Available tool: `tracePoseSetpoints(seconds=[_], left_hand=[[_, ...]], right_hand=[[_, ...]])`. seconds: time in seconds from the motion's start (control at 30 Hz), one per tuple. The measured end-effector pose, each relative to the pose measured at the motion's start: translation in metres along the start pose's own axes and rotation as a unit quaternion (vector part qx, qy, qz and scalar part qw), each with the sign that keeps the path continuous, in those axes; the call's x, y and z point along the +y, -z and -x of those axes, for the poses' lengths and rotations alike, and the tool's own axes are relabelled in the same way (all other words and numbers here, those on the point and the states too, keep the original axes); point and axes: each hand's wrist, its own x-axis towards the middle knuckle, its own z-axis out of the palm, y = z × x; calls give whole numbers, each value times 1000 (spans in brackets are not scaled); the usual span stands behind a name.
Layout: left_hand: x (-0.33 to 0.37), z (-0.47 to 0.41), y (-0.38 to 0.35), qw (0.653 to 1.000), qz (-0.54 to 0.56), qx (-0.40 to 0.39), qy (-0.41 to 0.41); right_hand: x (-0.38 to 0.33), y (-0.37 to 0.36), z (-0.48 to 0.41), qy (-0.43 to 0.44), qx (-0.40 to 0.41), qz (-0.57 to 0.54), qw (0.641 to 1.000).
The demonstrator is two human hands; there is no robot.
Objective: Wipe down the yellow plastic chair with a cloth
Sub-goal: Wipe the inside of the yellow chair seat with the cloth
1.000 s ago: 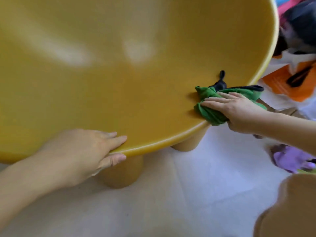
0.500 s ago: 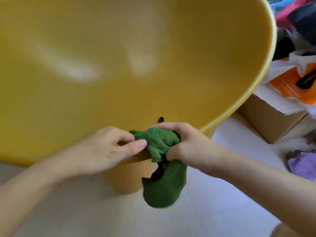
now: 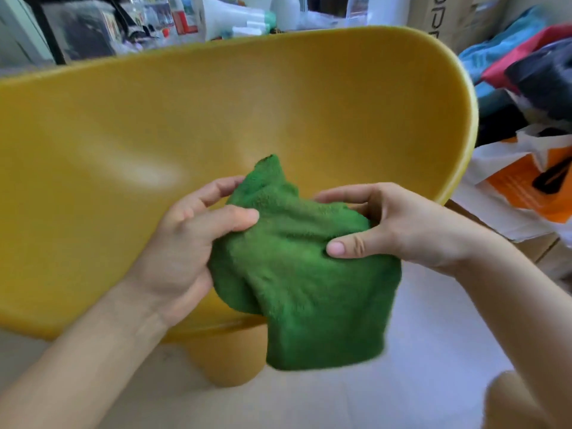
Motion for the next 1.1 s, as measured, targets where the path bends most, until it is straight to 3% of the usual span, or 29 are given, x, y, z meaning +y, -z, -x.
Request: tracePoseSetpoints(seconds=[0.13, 0.2, 0.23, 0.3, 0.37, 0.47, 0.53, 0.6, 0.67, 0.7, 0.73, 0.8, 0.87, 0.9, 0.97, 1.03, 1.1], left_hand=[[10, 1, 22, 988, -152, -15, 16], [7, 0, 25, 945, -320, 39, -61], [6, 0, 22, 931, -350, 51, -88], [5, 4, 13, 943, -312, 12, -114], [6, 8, 1, 963, -238, -64, -109], [7, 7, -13, 964, -211, -87, -139], [16, 1, -15, 958, -209, -47, -191], [29, -6, -5, 925, -290, 9, -245], [38, -11, 11, 849, -479, 45, -219], [40, -12, 18, 820, -555, 25, -136], [40, -11, 22, 812, -582, -27, -18], [31, -7, 29, 788, -566, -160, 182], [22, -12, 40, 738, -599, -236, 202], [19, -19, 46, 731, -615, -231, 183], [12, -40, 58, 752, -625, -150, 143], [1, -70, 63, 787, -611, -25, 82], [-6, -99, 60, 800, -592, 96, 8]], right_hand=[[0, 17, 8, 22, 0, 50, 998], [0, 23, 12, 5, -48, 122, 991], [1, 24, 13, -2, -63, 169, 984], [7, 21, 7, 2, -17, 224, 974], [12, 7, -4, 26, 17, 183, 983], [24, -23, -18, 26, -141, 103, 984], [34, -34, -22, -10, -183, 141, 973], [36, -28, -23, -23, -125, 134, 983], [31, -9, -22, -6, 18, 81, 997], [27, 3, -22, 12, 97, 56, 994], [22, 15, -23, 24, 151, 30, 988], [11, 32, -26, 23, 168, 24, 985], [0, 47, -33, -27, 131, 48, 990], [-4, 56, -39, -62, 120, 42, 990], [-10, 74, -53, -113, 148, 37, 982], [-15, 87, -74, -119, 251, 90, 956], [-22, 87, -92, -57, 383, 153, 909]])
